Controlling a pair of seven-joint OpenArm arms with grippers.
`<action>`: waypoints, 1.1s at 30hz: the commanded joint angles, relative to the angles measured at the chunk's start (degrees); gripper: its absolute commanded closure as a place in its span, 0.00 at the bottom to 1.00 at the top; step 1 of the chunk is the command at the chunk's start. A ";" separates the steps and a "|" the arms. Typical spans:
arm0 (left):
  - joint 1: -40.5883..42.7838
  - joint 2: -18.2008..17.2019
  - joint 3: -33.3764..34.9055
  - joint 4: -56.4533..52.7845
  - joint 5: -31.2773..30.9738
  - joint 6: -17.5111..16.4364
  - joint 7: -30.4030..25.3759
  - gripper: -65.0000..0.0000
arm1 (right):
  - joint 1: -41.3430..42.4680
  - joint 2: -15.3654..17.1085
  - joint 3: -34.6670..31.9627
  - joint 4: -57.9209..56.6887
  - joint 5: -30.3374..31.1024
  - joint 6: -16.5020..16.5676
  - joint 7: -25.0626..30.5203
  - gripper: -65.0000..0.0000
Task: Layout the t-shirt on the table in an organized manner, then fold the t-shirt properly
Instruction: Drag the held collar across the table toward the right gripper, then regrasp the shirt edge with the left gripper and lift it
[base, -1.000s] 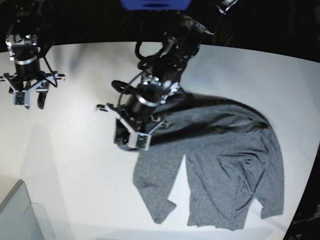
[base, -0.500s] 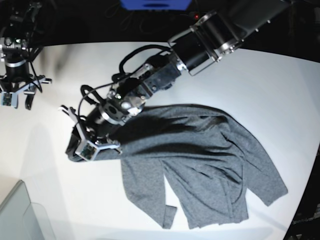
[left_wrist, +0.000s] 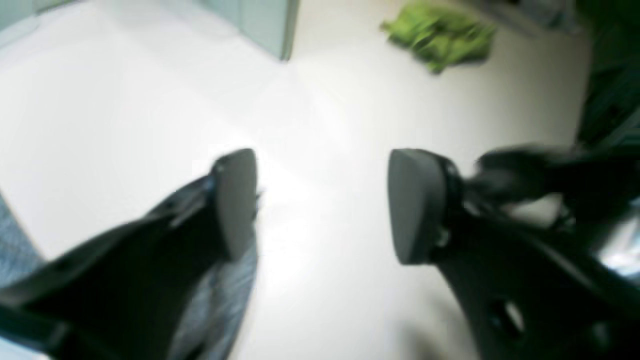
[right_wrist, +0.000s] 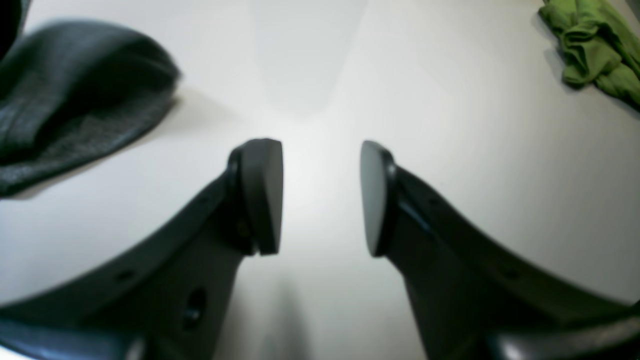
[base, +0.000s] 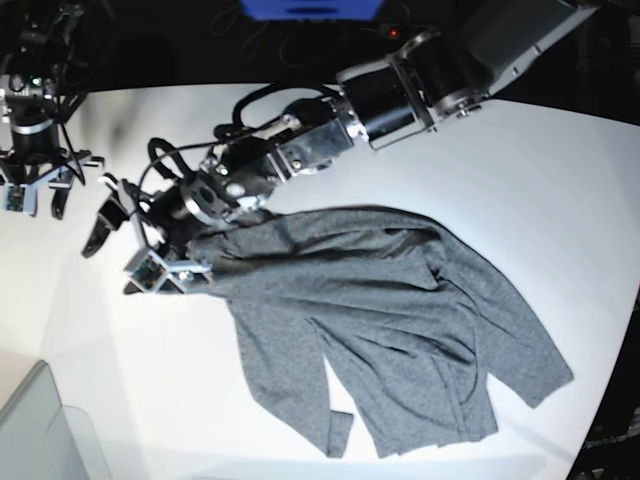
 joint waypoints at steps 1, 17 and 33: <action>-1.42 -1.07 -0.48 3.29 0.28 -0.16 -2.16 0.31 | 0.15 0.35 0.26 0.96 0.36 0.18 1.42 0.60; 2.71 -15.31 -44.18 -7.78 0.81 -0.60 -1.81 0.29 | -0.46 -4.84 -8.36 1.75 0.44 0.35 1.33 0.60; -3.80 -18.92 -44.97 -30.38 0.81 -0.60 -2.43 0.29 | -1.60 -4.75 -15.92 1.84 0.44 0.18 1.33 0.60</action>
